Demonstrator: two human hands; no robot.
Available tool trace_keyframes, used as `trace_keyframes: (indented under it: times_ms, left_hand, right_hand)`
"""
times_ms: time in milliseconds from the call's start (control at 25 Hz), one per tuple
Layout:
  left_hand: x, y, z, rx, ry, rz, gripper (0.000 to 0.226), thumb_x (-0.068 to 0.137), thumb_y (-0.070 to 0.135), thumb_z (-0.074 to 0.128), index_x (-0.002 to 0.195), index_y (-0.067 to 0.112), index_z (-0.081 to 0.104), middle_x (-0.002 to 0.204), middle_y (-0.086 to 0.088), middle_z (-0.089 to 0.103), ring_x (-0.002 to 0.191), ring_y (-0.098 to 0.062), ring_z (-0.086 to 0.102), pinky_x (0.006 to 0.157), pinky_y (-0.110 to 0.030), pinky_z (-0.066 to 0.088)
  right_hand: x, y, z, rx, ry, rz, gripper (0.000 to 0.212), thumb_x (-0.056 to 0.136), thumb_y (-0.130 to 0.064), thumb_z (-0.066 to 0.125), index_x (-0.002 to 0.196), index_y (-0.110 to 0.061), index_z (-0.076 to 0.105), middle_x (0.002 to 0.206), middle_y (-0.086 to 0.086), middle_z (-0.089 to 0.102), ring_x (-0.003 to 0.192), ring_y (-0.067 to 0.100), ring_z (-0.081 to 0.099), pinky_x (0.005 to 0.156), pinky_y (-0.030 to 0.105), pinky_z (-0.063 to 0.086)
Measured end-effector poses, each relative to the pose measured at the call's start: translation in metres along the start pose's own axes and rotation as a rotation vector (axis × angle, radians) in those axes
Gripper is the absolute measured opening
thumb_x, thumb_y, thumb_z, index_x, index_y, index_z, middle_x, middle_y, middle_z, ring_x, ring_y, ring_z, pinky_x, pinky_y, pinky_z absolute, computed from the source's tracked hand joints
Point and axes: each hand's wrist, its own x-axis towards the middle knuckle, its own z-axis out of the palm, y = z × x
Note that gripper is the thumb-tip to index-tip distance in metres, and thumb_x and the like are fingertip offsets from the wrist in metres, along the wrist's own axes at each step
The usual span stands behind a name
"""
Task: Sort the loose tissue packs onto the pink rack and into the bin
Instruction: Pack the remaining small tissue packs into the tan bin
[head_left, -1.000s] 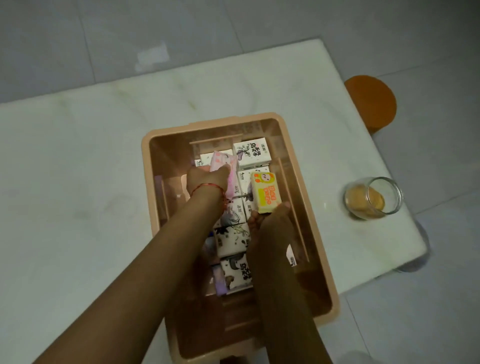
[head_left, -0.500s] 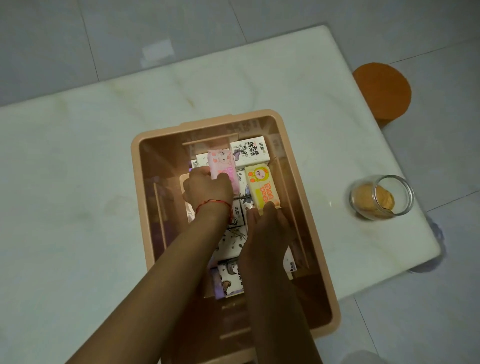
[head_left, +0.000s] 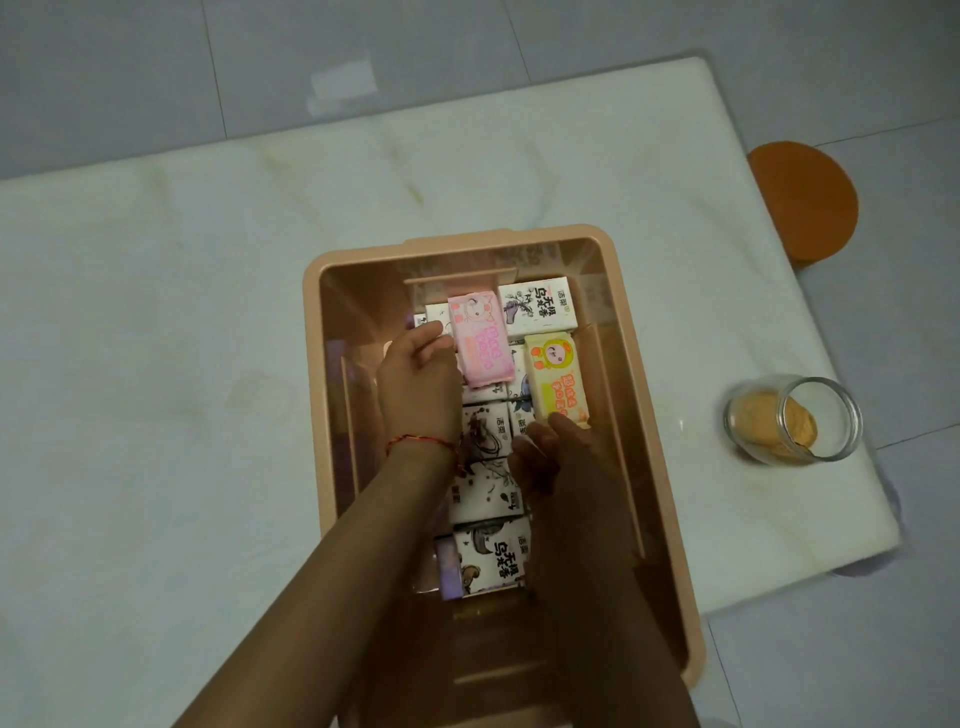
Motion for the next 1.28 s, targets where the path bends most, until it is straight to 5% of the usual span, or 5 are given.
trace_keyframes:
  times_ms: [240,480,680,1000,1280]
  left_hand:
    - [-0.038,0.045,-0.066,-0.017,-0.06,0.194,0.026,0.089,-0.002,0.051,0.081,0.018,0.065,0.079,0.002,0.07,0.077,-0.011,0.068,0.066,-0.019,0.056]
    - [-0.019,0.023,-0.205,-0.188,0.377,0.201,0.032,0.088,-0.006,0.045,0.08,0.02,0.062,0.065,0.008,0.069,0.068,-0.006,0.068,0.064,-0.016,0.055]
    - [0.019,-0.074,-0.34,0.026,0.674,-0.105,0.026,0.09,0.001,0.046,0.109,0.011,0.061,0.112,-0.015,0.062,0.106,-0.032,0.057,0.089,-0.037,0.051]
    - [0.034,-0.135,-0.464,0.219,0.641,-0.414,0.052,0.09,0.008,0.051,0.14,0.007,0.037,0.138,-0.024,0.041,0.12,-0.04,0.046,0.103,-0.045,0.04]
    - [0.068,-0.142,-0.506,0.006,0.549,-0.283,0.043,0.09,0.0,0.045,0.132,0.01,0.044,0.11,-0.015,0.06,0.099,-0.033,0.058,0.084,-0.043,0.052]
  right_hand:
    - [-0.024,-0.012,0.032,-0.228,-0.308,-0.075,0.024,0.092,-0.006,0.047,0.084,-0.022,0.063,0.076,-0.005,0.067,0.073,0.011,0.062,0.067,0.02,0.052]
    - [-0.071,0.011,0.102,-0.604,-0.651,-0.35,0.011,0.091,-0.03,0.048,0.098,-0.035,0.055,0.093,-0.012,0.062,0.085,0.002,0.06,0.075,0.013,0.049]
    - [-0.112,0.137,0.195,-1.023,-1.105,-0.489,0.022,0.092,-0.01,0.048,0.111,-0.002,0.056,0.108,0.012,0.06,0.092,0.017,0.053,0.075,0.02,0.039]
    - [-0.082,0.306,0.274,-1.602,-0.928,-0.354,0.054,0.093,-0.015,0.049,0.143,-0.018,0.028,0.139,0.012,0.039,0.126,0.028,0.043,0.107,0.038,0.038]
    - [-0.084,0.366,0.343,-1.348,-0.764,-0.2,0.076,0.092,-0.02,0.056,0.149,-0.02,0.006,0.136,0.015,0.032,0.119,0.027,0.046,0.092,0.024,0.038]
